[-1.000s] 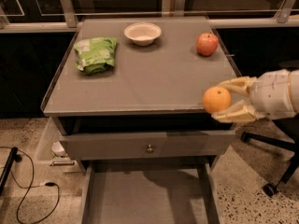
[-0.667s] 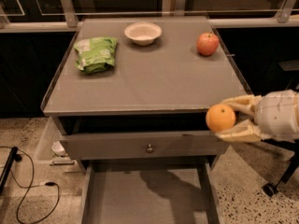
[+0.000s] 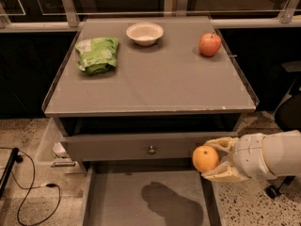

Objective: Place orange into middle drawer

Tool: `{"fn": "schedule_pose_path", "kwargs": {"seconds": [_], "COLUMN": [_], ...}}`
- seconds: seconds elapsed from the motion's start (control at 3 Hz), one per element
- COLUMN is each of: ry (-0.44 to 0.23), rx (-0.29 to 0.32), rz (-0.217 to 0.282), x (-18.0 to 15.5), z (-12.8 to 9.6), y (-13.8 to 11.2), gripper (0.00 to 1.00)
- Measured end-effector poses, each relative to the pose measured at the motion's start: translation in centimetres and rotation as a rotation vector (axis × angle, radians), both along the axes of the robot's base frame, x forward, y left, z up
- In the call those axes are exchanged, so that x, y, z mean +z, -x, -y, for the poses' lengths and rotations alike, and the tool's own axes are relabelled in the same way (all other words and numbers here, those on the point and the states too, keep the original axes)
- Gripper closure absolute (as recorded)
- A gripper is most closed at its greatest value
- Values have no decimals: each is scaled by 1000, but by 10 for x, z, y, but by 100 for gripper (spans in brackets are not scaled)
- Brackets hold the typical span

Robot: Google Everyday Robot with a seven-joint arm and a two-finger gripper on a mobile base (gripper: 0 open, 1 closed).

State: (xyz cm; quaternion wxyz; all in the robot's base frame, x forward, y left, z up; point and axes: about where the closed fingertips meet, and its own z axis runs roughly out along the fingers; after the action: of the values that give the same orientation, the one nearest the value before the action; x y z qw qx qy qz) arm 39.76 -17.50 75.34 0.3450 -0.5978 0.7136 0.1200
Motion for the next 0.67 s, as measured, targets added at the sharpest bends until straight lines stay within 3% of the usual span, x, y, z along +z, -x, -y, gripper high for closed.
{"fn": "schedule_pose_path", "kwargs": {"seconds": [0.33, 0.67], "ry": [0, -12], "rx": [0, -7], "rz": [0, -64], "x": [0, -44], "z": [0, -12], "y": [0, -9], "gripper": [100, 100]}}
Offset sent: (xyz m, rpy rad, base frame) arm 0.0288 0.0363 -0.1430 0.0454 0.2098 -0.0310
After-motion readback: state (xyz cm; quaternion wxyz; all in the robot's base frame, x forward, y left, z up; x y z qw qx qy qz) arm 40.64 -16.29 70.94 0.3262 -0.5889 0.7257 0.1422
